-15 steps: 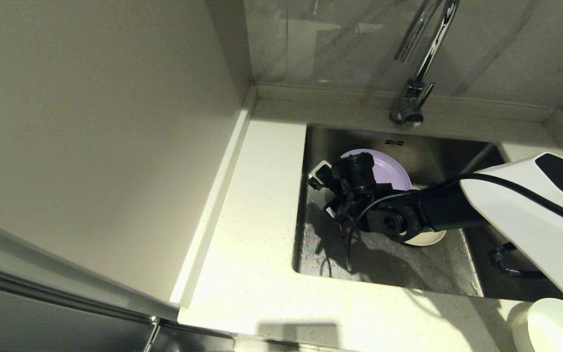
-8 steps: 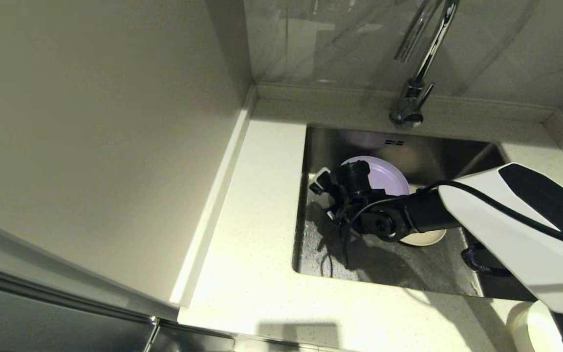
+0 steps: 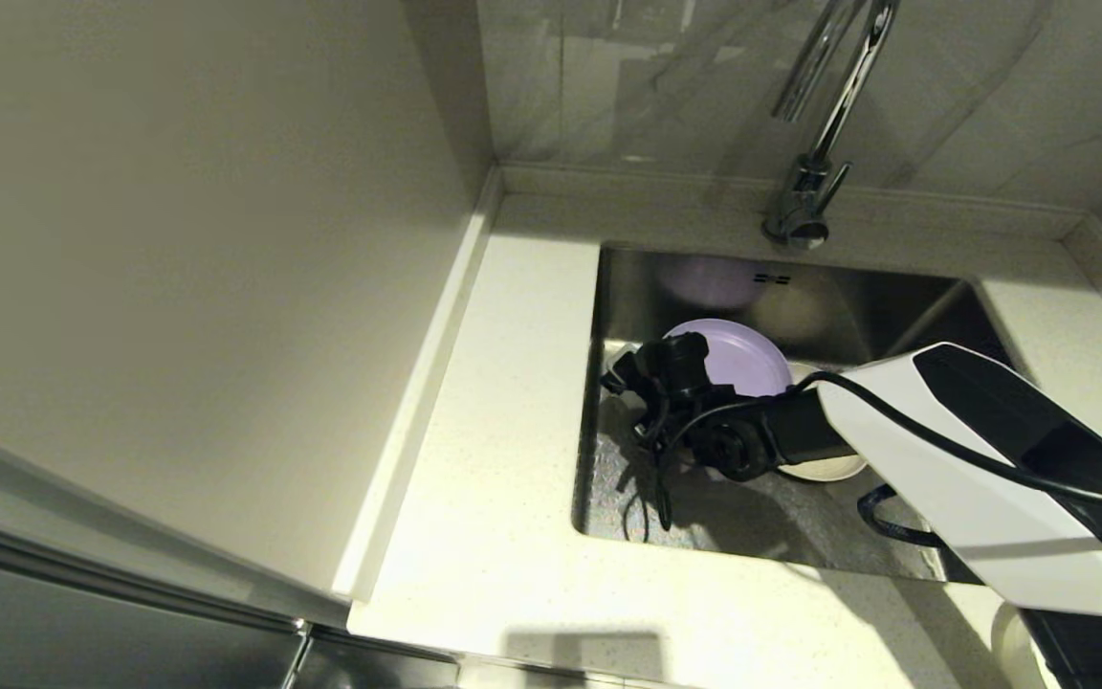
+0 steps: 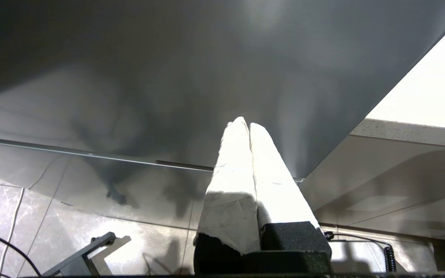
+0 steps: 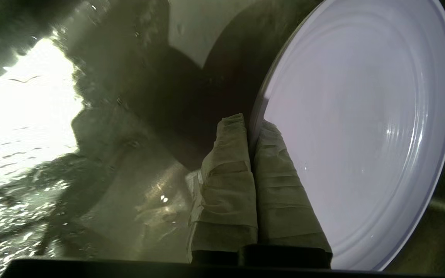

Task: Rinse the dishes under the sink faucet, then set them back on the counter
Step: Put a plate into the sink

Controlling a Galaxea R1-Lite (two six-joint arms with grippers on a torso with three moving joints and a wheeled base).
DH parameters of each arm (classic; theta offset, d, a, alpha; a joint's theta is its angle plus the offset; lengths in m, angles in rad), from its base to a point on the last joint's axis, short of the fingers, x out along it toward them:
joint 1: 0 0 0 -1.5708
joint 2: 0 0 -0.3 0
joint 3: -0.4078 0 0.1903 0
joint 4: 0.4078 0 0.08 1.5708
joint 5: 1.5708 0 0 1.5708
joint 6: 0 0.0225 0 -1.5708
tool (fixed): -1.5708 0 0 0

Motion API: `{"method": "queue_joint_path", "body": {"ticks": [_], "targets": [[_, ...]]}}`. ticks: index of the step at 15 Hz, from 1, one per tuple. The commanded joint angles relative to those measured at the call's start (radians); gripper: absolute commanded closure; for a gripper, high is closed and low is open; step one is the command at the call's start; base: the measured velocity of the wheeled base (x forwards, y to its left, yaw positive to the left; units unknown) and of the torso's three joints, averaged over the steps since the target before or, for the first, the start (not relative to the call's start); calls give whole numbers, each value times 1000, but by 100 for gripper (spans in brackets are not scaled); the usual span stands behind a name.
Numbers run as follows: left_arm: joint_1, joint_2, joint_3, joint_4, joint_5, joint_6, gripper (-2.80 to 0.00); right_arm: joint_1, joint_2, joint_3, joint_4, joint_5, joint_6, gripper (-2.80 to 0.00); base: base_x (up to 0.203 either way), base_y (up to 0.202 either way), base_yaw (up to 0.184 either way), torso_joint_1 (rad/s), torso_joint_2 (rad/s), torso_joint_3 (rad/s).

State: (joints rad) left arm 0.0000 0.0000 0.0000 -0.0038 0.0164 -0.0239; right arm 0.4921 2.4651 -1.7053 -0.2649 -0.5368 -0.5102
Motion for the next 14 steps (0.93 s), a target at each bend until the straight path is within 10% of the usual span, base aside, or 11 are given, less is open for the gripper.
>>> {"method": "queue_joint_path", "body": {"ticks": [1,6,7,14], "targets": [[0,-3,0,-1,0,-1,0,-6,1,1,-2,-3,-2,0,0,0,0,0,0,0],[0,-3,0,-1,0,-1,0,-24,-29,25,0,-32,-20,0,0,0,0,0,0,0],[0,-3,0,-1,0,-1,0,-24,-36,42,0,-32,-27,-280,0,0,0,0,0,0],[0,-3,0,-1,0,-1,0,-36,-122,56,2,-49,-30,-280,0,0,0,0,0,0]]}}
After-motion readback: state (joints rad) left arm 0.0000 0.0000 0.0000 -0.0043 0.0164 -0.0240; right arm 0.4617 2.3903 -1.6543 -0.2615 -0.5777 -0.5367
